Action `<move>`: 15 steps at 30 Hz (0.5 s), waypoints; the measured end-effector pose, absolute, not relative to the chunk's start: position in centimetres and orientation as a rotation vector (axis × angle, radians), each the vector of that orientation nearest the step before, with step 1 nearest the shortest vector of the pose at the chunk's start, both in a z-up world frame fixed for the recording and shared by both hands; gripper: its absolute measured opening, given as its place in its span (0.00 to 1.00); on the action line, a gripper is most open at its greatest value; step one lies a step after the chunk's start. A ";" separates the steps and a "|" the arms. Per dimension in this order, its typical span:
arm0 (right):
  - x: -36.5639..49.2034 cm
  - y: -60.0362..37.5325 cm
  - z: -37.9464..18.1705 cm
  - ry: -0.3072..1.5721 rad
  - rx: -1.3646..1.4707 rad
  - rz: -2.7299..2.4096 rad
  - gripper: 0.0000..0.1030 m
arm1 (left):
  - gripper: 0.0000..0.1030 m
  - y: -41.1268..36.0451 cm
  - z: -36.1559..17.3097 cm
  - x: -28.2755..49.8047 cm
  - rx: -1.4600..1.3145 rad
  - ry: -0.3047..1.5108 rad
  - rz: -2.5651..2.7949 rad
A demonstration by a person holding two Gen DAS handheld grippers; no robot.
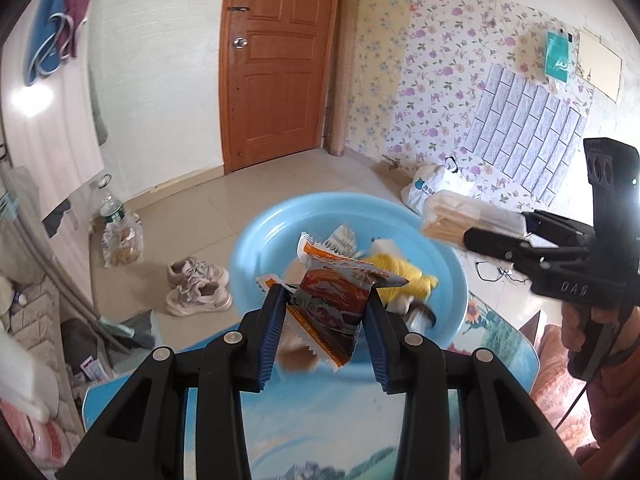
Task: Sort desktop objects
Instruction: 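Carry snack bag and toothpick box over the blue basin and open both tools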
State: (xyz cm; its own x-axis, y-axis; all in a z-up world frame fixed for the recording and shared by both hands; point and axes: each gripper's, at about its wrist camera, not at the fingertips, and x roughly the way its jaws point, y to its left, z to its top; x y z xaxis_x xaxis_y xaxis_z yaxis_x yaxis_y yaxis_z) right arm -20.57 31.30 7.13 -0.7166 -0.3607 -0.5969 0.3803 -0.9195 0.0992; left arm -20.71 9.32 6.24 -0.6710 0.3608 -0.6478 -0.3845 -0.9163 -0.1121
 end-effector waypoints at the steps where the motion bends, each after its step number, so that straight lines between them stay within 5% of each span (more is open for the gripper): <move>1: -21.0 31.4 7.0 0.045 0.894 -2.588 0.58 | 0.36 9.8 6.3 -21.2 -0.974 0.054 2.542; 11: -24.3 30.2 5.0 0.069 0.948 -2.548 0.58 | 0.39 12.9 5.4 -26.2 -0.959 0.102 2.493; 15: -25.1 29.7 4.4 0.083 0.977 -2.535 0.58 | 0.61 12.1 5.4 -26.7 -0.962 0.039 2.494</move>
